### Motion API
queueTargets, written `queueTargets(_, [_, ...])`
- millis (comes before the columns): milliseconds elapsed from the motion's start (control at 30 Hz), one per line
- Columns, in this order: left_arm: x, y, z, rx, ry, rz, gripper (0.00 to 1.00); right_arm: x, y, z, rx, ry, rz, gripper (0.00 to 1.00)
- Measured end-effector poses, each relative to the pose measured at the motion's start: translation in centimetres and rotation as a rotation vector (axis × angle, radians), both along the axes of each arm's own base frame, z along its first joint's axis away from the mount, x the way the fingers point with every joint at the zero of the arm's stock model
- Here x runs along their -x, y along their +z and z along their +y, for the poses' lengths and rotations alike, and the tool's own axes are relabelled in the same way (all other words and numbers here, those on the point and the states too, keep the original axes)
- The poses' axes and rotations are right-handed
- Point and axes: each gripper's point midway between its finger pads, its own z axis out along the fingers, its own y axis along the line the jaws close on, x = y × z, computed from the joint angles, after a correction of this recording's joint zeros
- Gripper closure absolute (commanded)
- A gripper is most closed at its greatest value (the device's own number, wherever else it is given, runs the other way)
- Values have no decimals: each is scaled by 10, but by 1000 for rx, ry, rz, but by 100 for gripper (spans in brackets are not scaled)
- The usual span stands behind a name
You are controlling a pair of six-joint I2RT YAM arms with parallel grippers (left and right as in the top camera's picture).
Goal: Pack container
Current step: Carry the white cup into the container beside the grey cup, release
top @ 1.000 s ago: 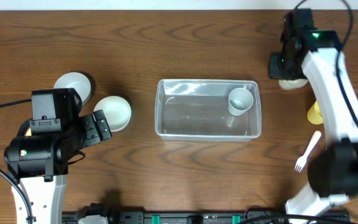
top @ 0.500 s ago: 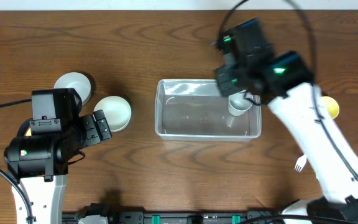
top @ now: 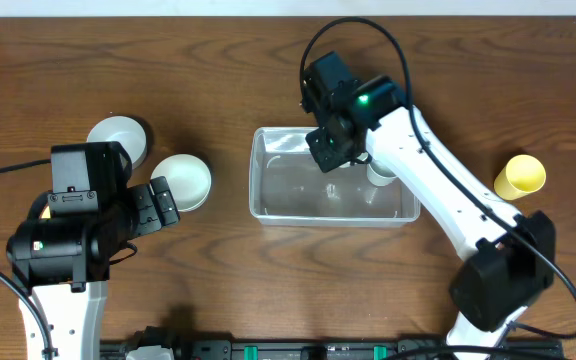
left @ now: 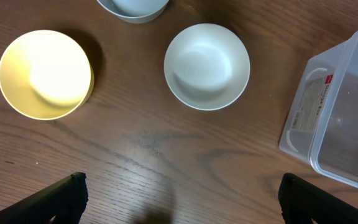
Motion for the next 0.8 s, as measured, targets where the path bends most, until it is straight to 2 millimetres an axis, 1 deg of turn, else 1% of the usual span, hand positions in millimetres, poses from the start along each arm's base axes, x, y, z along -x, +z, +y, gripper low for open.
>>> queueTargets(133, [0,0,0,0,0,0,2,0,-17,1,22,0,37,99])
queueTargets(267, [0,0,0,0,0,0,2,0,-30,1,39,0,65,99])
queueTargets(433, [0,0,0,0,0,0,2,-5,-45,-5,54,-19,93,99])
queueTargets(633, [0,0,0,0,0,0,2,-16,-47,-19,49,-62,90,98])
queueTargets(800, [0,0,0,0,0,0,2,-19,-47,-24,46,-78,91,98])
